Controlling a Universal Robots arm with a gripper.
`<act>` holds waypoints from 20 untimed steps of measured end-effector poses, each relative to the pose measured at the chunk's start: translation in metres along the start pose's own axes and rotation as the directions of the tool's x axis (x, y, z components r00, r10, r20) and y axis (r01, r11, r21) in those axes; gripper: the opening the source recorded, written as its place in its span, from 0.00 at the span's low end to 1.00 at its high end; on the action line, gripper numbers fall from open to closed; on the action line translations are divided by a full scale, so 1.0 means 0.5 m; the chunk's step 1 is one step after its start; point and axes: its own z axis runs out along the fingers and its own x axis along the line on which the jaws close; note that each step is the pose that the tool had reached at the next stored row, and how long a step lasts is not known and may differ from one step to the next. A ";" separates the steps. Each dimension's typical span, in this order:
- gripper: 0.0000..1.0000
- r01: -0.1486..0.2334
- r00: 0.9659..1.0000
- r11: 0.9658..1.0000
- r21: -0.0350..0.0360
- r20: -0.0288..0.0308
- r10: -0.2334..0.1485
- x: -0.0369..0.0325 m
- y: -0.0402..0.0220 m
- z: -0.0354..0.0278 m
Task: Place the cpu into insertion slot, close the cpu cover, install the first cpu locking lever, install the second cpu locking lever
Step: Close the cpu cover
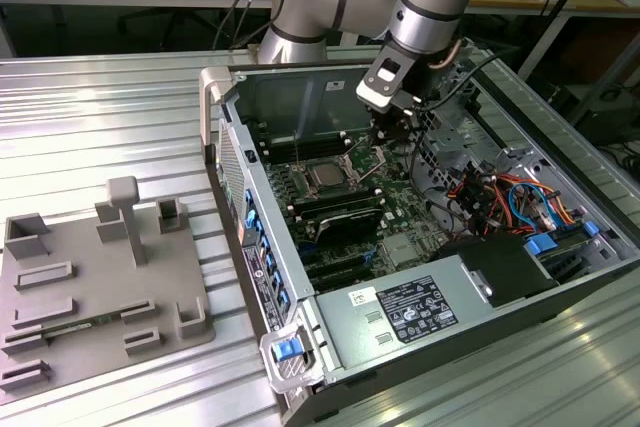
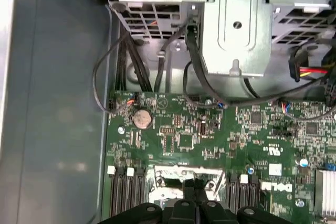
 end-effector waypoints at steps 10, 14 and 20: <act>0.11 0.000 1.000 1.000 0.000 0.001 0.000 -0.001 0.056 -0.003; 0.11 0.000 1.000 1.000 0.000 0.001 0.000 0.000 0.069 0.011; 0.11 0.000 1.000 1.000 0.000 0.001 0.000 0.001 0.073 0.031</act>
